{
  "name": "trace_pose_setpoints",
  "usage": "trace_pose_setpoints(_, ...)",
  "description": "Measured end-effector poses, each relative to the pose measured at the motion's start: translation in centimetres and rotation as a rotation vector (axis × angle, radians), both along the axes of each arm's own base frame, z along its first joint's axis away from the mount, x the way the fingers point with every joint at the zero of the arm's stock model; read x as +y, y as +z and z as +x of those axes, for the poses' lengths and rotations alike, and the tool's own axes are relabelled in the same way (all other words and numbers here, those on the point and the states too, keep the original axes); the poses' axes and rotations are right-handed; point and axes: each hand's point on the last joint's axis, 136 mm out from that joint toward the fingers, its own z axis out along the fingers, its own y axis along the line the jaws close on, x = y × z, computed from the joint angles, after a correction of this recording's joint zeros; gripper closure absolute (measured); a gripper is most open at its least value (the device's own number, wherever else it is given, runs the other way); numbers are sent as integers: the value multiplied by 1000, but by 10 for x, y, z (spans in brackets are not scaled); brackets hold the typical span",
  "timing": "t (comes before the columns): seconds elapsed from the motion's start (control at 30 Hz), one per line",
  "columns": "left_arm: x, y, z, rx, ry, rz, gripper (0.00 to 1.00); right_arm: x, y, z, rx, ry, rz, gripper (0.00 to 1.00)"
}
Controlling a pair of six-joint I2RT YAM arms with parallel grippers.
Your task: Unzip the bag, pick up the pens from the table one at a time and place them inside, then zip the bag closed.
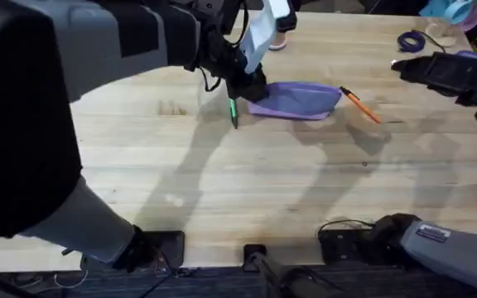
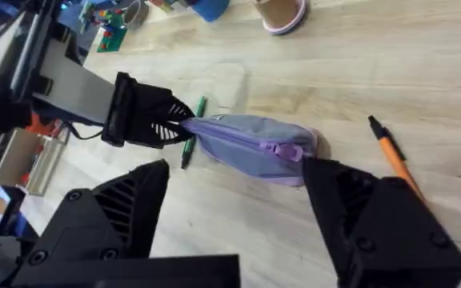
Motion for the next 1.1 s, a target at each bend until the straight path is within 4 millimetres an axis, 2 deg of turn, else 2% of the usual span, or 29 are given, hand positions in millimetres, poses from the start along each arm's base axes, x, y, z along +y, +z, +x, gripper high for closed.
trace_pose_setpoints(0.2,0,0,0,0,0,0,957,-2,-6,3,20,0,17,6)
trace_pose_setpoints(0.33,0,0,0,0,0,0,904,-3,-8,3,26,0,22,6)
trace_pose_setpoints(0.4,0,0,0,0,0,-1,947,-3,-8,3,26,0,22,6)
trace_pose_setpoints(0.57,0,0,0,1,-1,-1,957,-5,-11,4,32,-3,11,6)
trace_pose_setpoints(0.83,0,0,0,1,-1,-1,957,-8,-32,9,106,-1,43,6)
trace_pose_setpoints(1.1,0,0,0,1,-1,-1,957,3,-46,16,148,46,69,6)
